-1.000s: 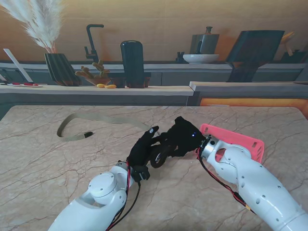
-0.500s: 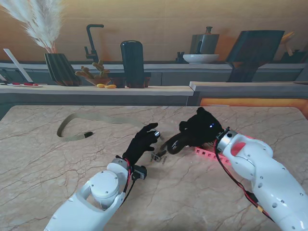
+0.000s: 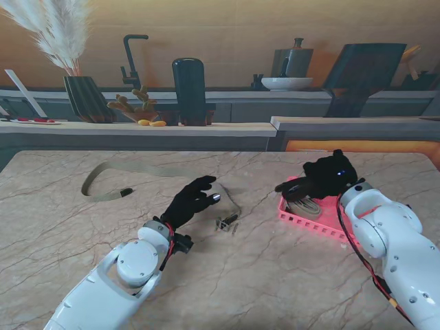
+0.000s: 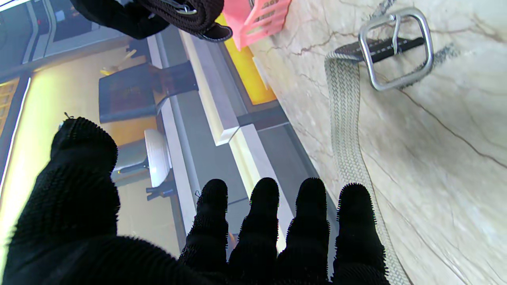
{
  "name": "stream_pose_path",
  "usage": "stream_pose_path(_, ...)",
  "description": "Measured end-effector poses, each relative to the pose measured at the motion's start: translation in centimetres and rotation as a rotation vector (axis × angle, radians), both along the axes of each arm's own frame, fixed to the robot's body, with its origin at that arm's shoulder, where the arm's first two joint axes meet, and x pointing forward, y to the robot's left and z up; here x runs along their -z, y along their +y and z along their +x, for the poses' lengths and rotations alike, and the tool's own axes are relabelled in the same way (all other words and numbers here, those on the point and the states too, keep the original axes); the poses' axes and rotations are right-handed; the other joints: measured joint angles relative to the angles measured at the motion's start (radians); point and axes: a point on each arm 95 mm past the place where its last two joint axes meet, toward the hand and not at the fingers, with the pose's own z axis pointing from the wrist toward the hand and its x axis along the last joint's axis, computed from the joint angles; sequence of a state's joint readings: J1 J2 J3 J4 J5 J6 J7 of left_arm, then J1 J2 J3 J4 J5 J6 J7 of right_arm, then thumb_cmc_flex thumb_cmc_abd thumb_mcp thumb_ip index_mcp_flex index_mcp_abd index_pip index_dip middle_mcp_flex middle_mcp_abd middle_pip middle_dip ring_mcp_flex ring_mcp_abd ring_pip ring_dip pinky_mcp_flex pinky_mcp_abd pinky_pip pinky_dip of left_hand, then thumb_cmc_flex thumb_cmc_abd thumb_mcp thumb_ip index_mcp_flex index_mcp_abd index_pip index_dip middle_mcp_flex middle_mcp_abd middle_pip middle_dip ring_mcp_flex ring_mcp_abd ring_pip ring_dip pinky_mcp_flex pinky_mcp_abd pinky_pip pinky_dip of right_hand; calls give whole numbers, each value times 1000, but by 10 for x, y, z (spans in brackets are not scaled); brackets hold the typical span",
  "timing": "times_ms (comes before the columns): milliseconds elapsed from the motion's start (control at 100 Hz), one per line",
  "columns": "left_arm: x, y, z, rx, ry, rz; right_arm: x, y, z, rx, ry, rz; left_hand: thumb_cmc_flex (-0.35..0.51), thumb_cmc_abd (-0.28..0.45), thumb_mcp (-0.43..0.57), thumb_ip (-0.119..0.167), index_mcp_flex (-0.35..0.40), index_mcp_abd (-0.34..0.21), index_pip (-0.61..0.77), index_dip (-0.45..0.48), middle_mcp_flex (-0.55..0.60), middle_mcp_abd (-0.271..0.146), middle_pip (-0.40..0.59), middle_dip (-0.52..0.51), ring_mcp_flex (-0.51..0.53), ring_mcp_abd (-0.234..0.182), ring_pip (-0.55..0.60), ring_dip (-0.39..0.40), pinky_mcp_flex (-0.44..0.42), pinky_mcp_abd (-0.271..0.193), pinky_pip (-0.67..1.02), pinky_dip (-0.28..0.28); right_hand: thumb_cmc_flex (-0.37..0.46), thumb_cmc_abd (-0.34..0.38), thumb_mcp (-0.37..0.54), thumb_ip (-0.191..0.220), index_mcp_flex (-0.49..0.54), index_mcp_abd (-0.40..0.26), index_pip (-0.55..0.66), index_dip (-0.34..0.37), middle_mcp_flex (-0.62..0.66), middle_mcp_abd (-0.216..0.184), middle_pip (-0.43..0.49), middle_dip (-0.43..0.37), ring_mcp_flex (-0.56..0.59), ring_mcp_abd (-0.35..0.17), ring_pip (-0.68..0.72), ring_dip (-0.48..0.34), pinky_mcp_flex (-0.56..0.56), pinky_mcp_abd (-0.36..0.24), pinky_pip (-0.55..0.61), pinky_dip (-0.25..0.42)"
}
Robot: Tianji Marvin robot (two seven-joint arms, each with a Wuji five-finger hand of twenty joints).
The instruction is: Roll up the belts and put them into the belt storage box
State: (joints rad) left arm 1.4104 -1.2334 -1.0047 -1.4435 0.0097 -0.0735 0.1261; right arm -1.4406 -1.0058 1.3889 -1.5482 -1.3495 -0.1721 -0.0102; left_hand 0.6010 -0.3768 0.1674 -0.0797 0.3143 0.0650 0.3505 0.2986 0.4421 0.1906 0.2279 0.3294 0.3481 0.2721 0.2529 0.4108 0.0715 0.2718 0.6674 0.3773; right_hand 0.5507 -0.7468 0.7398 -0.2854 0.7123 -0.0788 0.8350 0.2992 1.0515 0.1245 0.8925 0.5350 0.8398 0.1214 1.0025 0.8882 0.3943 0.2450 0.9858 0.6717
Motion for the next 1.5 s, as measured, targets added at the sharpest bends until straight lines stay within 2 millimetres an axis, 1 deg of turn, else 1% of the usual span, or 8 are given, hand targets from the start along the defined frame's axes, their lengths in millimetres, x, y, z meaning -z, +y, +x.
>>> stream_pose_path(210,0,6,2,-18,1,-2,6,-14,-7,101,-30,-29,0,0,10,0,0,0,0,2,0,0,0,0,0,0,7,0,8,-1,0,0,16,0,0,0,0,33,0,11,-2,31,15,1,-1,33,34,21,1,-9,70,27)
stream_pose_path(430,1,7,2,-16,5,-1,13,-17,-29,257,-92,-33,0,0,10,0,0,0,0,3,0,0,0,0,0,0,14,0,11,-1,2,0,44,0,0,1,9,91,0,11,-3,82,33,12,-1,90,87,44,3,-6,167,66)
stream_pose_path(630,1,7,2,-16,7,-2,21,-19,-40,345,-157,-31,0,0,10,0,0,0,0,13,0,0,0,0,0,0,14,0,14,-1,10,0,46,0,0,2,20,115,-1,12,7,98,44,12,10,111,105,45,3,15,200,80)
stream_pose_path(680,1,7,2,-17,7,-2,23,-21,-42,365,-169,-31,0,0,10,0,0,0,0,13,0,0,0,0,1,0,14,0,14,-1,11,0,46,0,0,2,21,116,-1,12,7,99,44,12,11,113,112,45,3,18,206,88)
stream_pose_path(720,1,8,2,-18,7,-1,25,-23,-43,379,-174,-31,0,0,11,0,22,0,0,14,0,0,0,0,1,0,14,0,14,-1,11,0,47,0,0,2,25,117,-3,12,9,99,45,13,11,113,114,45,3,20,210,88)
stream_pose_path(990,2,9,2,-23,11,0,45,-38,-47,463,-176,-44,0,0,11,0,22,0,0,14,1,0,0,0,1,0,14,2,15,-1,13,0,47,0,0,2,30,124,-3,12,9,101,51,15,11,116,122,45,2,22,222,89)
stream_pose_path(1260,2,9,3,-26,20,-2,71,-45,-49,505,-132,-57,0,0,11,0,22,0,0,14,1,0,0,0,1,0,16,8,19,-1,23,0,47,0,0,2,31,126,-3,12,9,101,53,22,11,117,127,45,2,22,226,89)
stream_pose_path(1500,2,9,3,-28,23,-3,88,-51,-47,533,-107,-49,0,0,11,0,22,0,0,14,1,0,0,0,1,0,19,8,21,-1,24,0,47,0,0,2,31,126,-3,12,9,101,53,22,11,117,127,45,2,22,226,89)
